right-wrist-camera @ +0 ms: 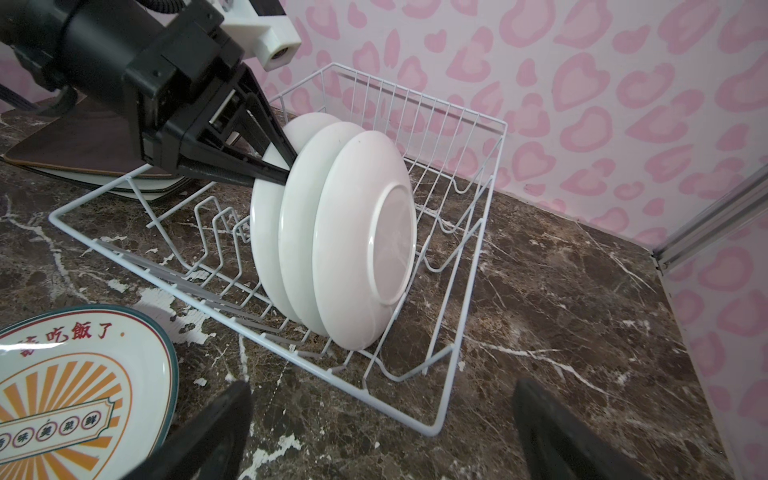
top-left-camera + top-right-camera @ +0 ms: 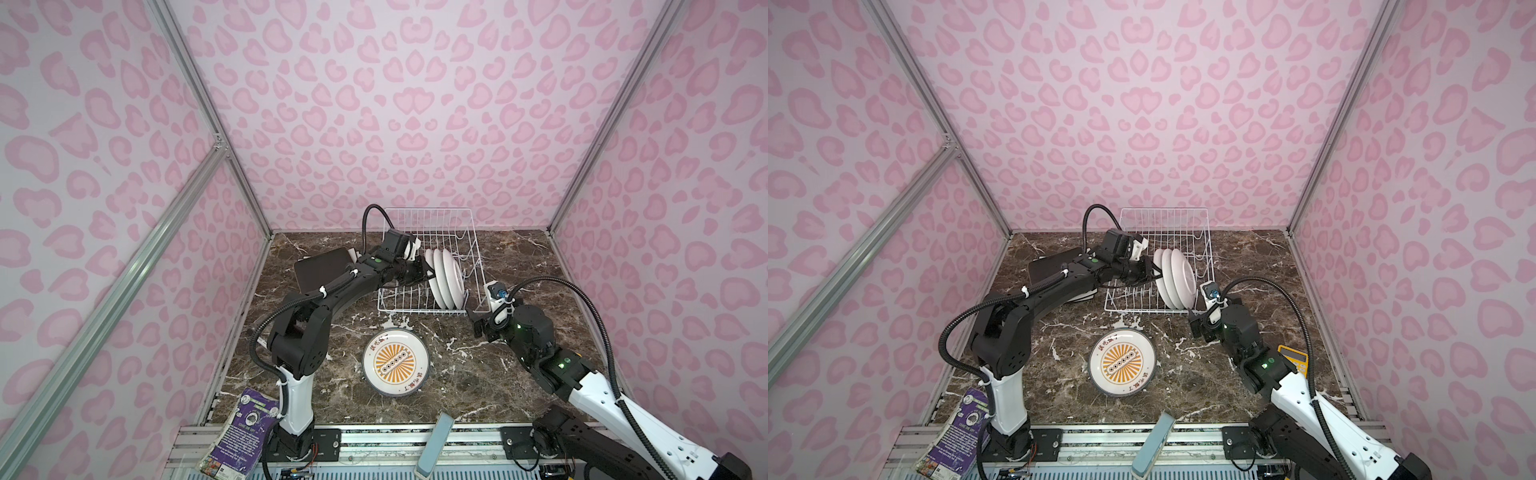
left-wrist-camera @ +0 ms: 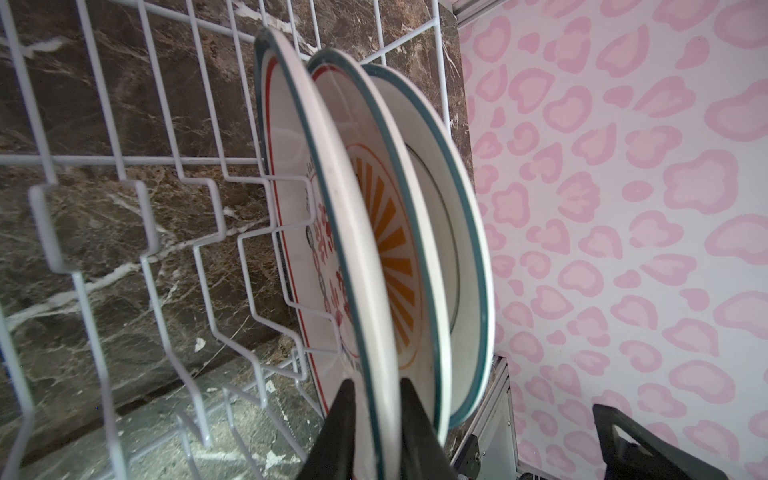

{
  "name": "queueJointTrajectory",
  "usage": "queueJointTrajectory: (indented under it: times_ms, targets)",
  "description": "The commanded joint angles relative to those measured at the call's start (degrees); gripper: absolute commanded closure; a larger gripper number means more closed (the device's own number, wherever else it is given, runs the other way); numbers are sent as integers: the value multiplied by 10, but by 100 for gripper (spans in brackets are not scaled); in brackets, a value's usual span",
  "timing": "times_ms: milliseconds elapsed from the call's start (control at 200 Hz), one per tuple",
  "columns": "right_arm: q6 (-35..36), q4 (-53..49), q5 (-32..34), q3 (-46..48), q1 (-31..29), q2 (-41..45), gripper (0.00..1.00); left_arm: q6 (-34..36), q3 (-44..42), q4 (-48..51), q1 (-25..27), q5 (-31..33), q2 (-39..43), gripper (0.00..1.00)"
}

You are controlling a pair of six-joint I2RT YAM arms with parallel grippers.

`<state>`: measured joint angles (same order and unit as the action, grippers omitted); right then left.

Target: Unload the plates from the dish rack

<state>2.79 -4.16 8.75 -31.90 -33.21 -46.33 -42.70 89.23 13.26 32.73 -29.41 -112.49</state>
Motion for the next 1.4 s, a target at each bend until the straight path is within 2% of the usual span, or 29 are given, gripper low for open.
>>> queueJointTrajectory:
  times_ms: [0, 370, 720, 1075, 1395]
  targets:
    - [7, 10, -2, -8, 1, -8, 1, -12, 6, 1, 0, 13, -9, 80]
    - [5, 13, -8, -16, 1, -21, 1, -31, 1, -18, 2, -3, 0, 97]
    - [-4, 12, -1, -6, 1, -6, 1, -30, 3, -16, 2, -11, 28, 97]
    - [-9, 14, -4, -7, 1, -9, 1, 3, 27, 45, 2, 5, 51, 97]
    - [-12, 15, -3, -8, 0, -10, 1, 4, 30, 54, 2, 4, 72, 97]
